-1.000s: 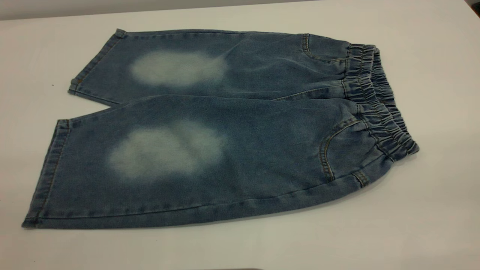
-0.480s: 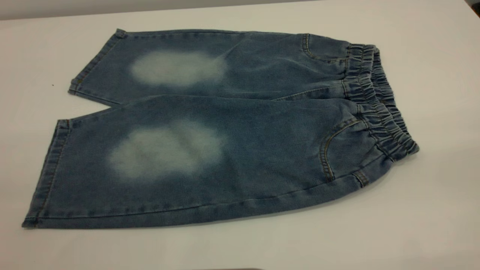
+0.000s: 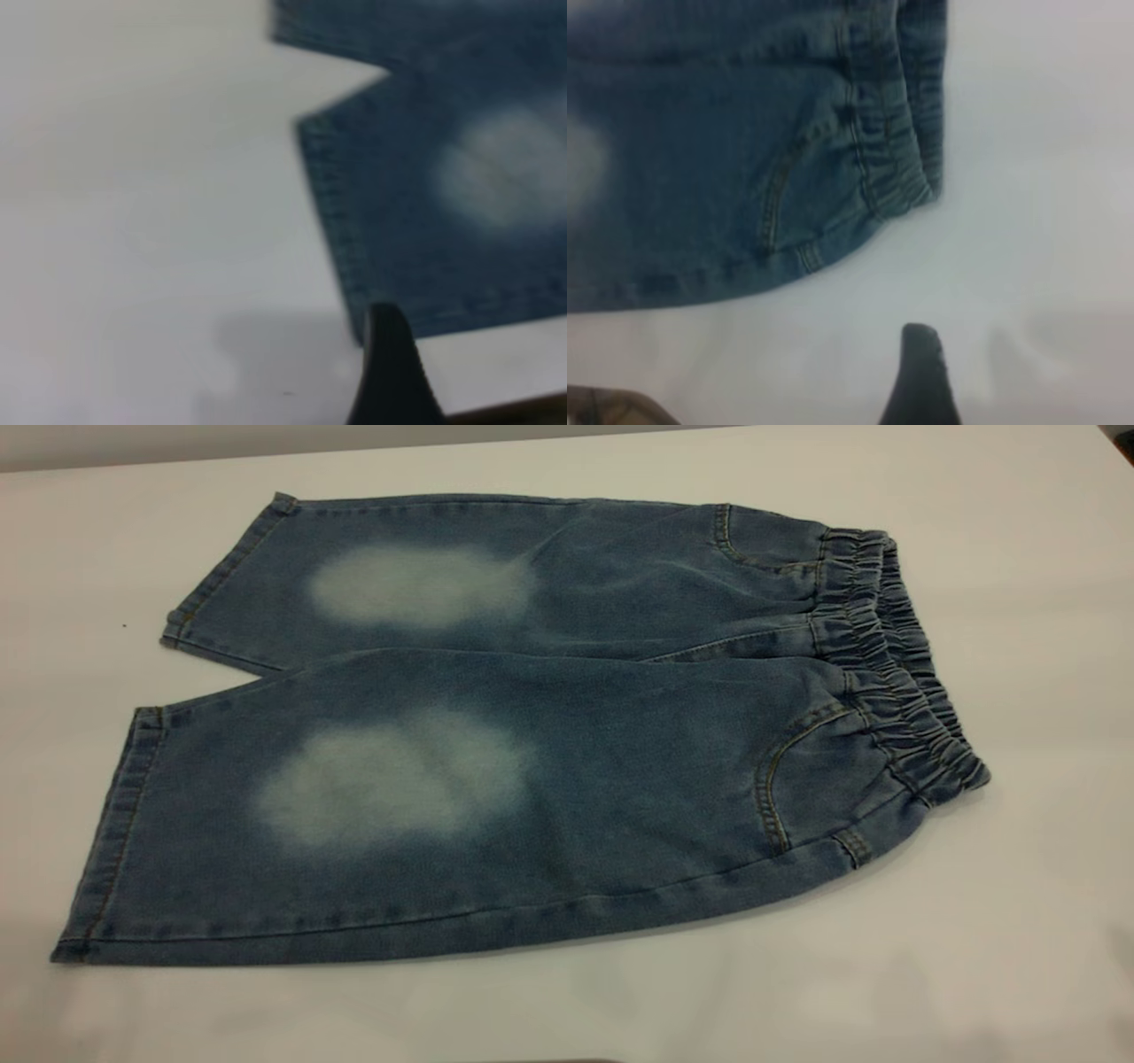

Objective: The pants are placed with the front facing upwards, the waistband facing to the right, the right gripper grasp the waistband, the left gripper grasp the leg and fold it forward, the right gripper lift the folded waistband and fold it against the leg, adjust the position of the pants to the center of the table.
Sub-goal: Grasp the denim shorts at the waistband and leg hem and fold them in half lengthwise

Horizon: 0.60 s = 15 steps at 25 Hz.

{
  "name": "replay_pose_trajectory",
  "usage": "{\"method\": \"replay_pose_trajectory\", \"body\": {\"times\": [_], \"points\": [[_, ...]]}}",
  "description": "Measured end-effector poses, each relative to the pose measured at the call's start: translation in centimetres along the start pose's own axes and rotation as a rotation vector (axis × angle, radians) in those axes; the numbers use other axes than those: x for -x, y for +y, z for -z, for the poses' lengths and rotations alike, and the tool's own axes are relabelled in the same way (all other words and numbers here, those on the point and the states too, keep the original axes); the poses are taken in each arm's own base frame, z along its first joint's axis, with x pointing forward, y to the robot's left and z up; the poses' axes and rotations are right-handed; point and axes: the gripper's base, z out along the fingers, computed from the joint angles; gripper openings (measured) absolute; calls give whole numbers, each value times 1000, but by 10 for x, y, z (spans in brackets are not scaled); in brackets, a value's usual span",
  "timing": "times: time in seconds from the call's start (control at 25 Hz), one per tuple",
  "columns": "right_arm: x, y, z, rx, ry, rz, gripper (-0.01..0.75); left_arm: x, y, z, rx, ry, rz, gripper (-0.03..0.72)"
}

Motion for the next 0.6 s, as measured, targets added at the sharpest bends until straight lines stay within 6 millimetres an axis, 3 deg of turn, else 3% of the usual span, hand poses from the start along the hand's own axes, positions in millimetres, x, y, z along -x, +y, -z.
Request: {"method": "replay_pose_trajectory", "body": {"times": [0.32,0.6], "points": [[13,-11,-90,29,214,-125,527,10,-3,-50,-144,111,4,426],[24,-11,-148,136,283,-170,528,9,-1,-84,-163,193,30,426]]}}
